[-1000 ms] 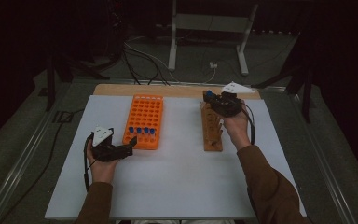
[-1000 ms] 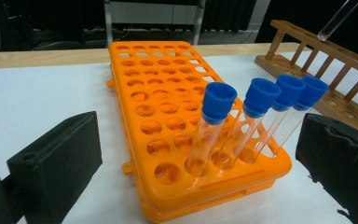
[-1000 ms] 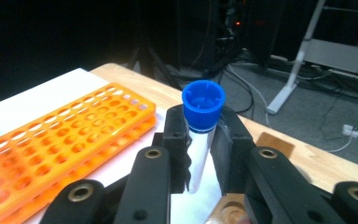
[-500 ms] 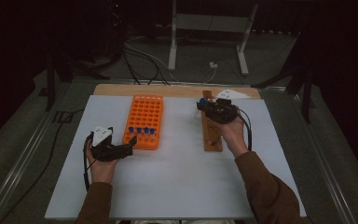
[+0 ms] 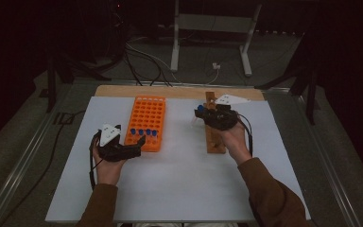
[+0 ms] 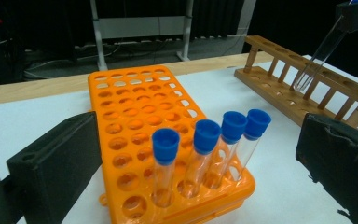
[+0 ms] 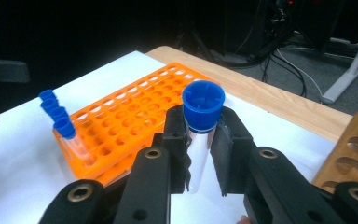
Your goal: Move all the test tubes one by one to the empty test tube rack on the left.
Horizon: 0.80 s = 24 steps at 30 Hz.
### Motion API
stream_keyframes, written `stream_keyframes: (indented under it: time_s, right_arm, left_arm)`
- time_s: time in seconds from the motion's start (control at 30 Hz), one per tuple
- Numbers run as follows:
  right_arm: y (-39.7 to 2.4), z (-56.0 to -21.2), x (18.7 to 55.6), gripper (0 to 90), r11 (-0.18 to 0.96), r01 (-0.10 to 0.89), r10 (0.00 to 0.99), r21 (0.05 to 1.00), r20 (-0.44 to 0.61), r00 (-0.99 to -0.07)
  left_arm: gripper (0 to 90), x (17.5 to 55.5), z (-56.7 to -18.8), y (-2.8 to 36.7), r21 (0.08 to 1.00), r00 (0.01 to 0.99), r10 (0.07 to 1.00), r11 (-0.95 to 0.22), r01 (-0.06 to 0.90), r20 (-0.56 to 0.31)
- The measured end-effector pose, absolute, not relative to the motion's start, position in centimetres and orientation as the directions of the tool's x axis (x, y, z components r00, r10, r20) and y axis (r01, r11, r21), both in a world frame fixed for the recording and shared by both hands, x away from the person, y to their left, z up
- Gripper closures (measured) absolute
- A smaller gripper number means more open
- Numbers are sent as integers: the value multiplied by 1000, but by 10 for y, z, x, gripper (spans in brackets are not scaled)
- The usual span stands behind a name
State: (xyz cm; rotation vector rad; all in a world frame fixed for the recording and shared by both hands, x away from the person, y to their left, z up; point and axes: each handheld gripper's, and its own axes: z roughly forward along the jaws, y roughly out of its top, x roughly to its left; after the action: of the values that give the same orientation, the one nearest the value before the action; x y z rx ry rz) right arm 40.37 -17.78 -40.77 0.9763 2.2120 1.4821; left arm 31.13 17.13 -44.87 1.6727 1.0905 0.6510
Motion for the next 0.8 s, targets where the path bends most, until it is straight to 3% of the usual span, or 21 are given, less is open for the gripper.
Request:
stream_keyframes:
  time_s: [0.8]
  right_arm:
    - [-140, -402, 383, 765, 291, 373, 569, 881, 154, -808]
  left_arm:
    - [28, 321, -434, 103, 937, 582, 812, -171, 304, -41]
